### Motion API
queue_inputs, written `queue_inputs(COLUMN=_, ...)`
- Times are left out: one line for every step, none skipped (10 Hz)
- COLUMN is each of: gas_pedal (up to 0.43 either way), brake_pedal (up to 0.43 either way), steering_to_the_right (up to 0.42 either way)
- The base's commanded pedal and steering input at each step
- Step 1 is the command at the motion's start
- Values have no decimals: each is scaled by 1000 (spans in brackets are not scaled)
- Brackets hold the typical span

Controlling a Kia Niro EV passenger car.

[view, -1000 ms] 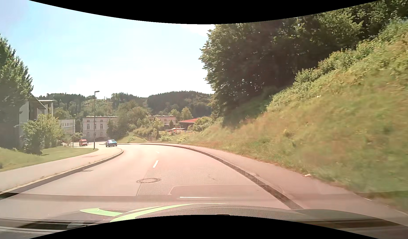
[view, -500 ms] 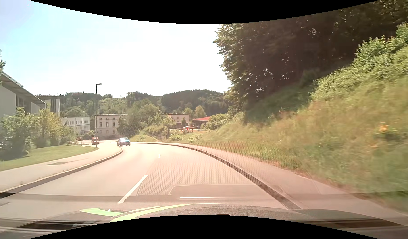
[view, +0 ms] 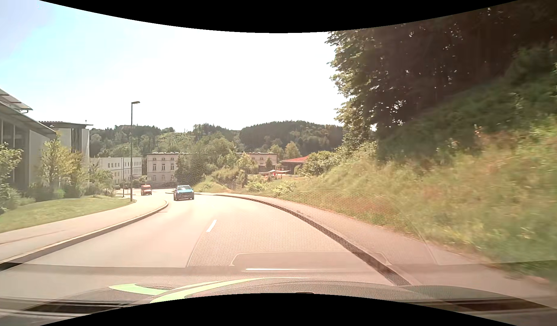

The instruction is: Follow the waypoints while adhering to traffic rules and regulations

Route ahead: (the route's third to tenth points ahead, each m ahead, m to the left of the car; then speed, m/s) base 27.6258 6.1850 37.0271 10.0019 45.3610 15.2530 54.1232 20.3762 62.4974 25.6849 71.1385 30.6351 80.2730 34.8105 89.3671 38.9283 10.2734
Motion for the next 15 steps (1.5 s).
queue_inputs(gas_pedal=0, brake_pedal=110, steering_to_the_right=-67)
queue_inputs(gas_pedal=0, brake_pedal=122, steering_to_the_right=-67)
queue_inputs(gas_pedal=0, brake_pedal=128, steering_to_the_right=-67)
queue_inputs(gas_pedal=0, brake_pedal=140, steering_to_the_right=-67)
queue_inputs(gas_pedal=0, brake_pedal=146, steering_to_the_right=-67)
queue_inputs(gas_pedal=0, brake_pedal=152, steering_to_the_right=-68)
queue_inputs(gas_pedal=0, brake_pedal=152, steering_to_the_right=-71)
queue_inputs(gas_pedal=0, brake_pedal=152, steering_to_the_right=-73)
queue_inputs(gas_pedal=0, brake_pedal=159, steering_to_the_right=-74)
queue_inputs(gas_pedal=0, brake_pedal=159, steering_to_the_right=-74)
queue_inputs(gas_pedal=0, brake_pedal=159, steering_to_the_right=-74)
queue_inputs(gas_pedal=0, brake_pedal=159, steering_to_the_right=-75)
queue_inputs(gas_pedal=0, brake_pedal=159, steering_to_the_right=-75)
queue_inputs(gas_pedal=0, brake_pedal=165, steering_to_the_right=-73)
queue_inputs(gas_pedal=0, brake_pedal=165, steering_to_the_right=-71)
